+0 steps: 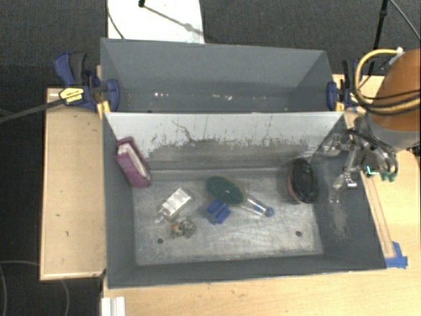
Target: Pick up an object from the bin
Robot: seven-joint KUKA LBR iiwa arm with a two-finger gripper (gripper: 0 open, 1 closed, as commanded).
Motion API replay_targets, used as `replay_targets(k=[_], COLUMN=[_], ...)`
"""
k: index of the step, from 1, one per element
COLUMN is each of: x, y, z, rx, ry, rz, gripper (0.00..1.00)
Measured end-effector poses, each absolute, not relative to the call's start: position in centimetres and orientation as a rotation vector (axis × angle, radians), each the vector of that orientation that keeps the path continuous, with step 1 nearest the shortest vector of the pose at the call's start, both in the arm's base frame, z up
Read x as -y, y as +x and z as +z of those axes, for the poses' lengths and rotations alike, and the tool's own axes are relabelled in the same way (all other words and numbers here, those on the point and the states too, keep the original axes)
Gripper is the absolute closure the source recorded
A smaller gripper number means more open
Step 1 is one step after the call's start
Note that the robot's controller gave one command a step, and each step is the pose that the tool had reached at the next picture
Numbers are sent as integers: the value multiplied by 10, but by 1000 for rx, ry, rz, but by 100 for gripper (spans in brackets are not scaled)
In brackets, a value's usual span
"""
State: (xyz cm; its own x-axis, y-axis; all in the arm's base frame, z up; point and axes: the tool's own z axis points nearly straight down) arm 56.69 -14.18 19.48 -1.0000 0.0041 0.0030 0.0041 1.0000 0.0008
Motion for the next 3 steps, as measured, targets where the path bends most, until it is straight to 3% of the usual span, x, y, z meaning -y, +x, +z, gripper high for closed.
replay_targets(k=[1,2,3], x=[121,123,99], y=[589,591,589], z=[93,98,223], rx=[3140,3146,3152], ry=[31,37,60], rz=[-3,1,2], gripper=[0,100,100])
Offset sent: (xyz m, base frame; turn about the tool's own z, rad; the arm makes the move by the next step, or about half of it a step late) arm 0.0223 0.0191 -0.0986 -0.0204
